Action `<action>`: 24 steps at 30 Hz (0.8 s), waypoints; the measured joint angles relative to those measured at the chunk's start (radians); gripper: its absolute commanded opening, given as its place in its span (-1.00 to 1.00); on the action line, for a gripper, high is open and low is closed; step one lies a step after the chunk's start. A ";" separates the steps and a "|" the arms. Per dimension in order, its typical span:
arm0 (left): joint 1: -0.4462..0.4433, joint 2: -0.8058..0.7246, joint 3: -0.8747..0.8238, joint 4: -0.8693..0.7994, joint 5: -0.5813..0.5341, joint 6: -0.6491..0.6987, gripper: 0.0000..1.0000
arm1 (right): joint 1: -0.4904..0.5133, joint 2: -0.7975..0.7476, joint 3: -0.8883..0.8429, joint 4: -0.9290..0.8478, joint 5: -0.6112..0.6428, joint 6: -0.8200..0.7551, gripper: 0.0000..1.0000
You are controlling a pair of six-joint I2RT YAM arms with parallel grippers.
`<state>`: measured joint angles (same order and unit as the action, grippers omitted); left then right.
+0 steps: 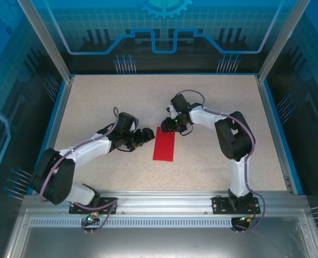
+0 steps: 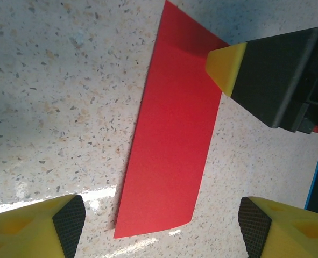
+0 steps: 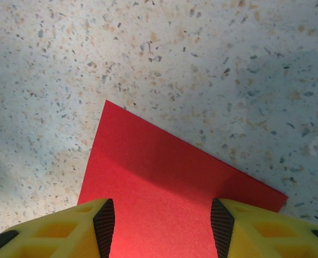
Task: Fold a paper plane with a square sheet of paper (fold left side to right side)
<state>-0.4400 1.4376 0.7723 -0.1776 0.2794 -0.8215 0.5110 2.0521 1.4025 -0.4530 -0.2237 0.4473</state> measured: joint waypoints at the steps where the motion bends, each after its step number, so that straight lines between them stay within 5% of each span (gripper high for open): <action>1: 0.000 0.014 0.005 0.000 0.004 0.000 0.57 | 0.000 0.000 0.000 -0.003 0.006 -0.003 0.03; 13: -0.017 0.163 0.092 0.000 0.030 0.006 0.42 | -0.007 0.002 -0.030 0.018 -0.016 -0.045 -0.26; 24: -0.057 0.284 0.187 -0.029 0.031 0.008 0.38 | -0.023 0.002 -0.048 0.044 -0.072 -0.090 -0.31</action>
<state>-0.4973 1.7214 0.9592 -0.2062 0.3107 -0.8131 0.4881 2.0544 1.3544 -0.4088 -0.2962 0.3569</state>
